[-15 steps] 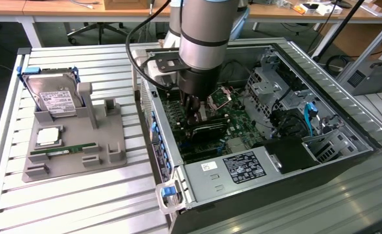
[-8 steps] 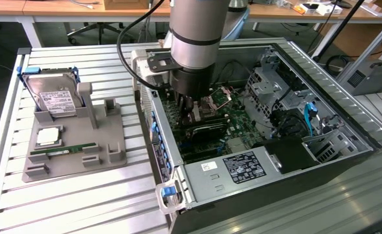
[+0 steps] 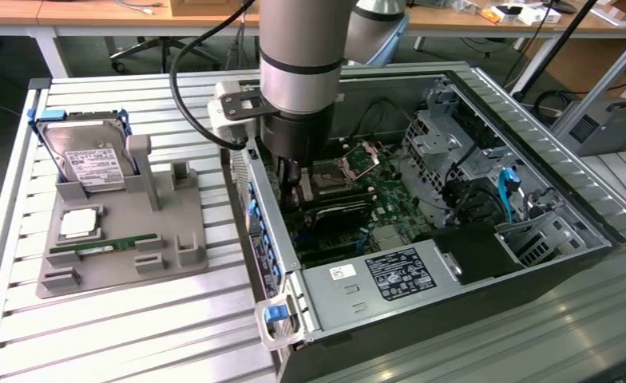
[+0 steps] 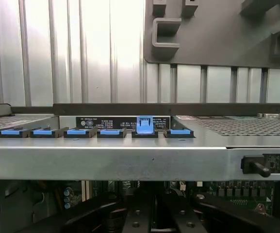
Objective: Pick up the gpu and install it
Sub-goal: 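Press down on the gpu until it lock into place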
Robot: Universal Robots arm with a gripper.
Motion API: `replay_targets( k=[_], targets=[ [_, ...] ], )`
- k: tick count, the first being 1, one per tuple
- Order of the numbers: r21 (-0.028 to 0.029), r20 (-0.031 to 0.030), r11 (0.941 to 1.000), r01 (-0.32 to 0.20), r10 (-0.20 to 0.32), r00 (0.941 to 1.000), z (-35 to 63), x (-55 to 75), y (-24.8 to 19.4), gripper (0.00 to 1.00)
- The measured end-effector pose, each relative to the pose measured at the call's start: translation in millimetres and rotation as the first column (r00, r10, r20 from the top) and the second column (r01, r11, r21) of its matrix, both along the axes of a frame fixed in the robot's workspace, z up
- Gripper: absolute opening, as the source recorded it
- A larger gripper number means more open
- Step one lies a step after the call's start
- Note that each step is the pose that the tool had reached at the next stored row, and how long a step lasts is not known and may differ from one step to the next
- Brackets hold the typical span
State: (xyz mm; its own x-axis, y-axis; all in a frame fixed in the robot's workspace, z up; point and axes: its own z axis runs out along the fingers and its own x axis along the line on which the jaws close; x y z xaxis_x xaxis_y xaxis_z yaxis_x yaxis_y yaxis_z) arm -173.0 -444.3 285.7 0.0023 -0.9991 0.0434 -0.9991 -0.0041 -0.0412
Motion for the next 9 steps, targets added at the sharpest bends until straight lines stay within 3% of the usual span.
replay_targets(
  k=[3,9],
  targets=[
    [-0.0041,0.002,1.0,-0.001,0.001,1.0,4.3,-1.3,0.2,0.11],
    [-0.0051,0.0046,1.0,-0.002,0.002,1.0,4.7,-13.9,0.2,0.11]
  ],
)
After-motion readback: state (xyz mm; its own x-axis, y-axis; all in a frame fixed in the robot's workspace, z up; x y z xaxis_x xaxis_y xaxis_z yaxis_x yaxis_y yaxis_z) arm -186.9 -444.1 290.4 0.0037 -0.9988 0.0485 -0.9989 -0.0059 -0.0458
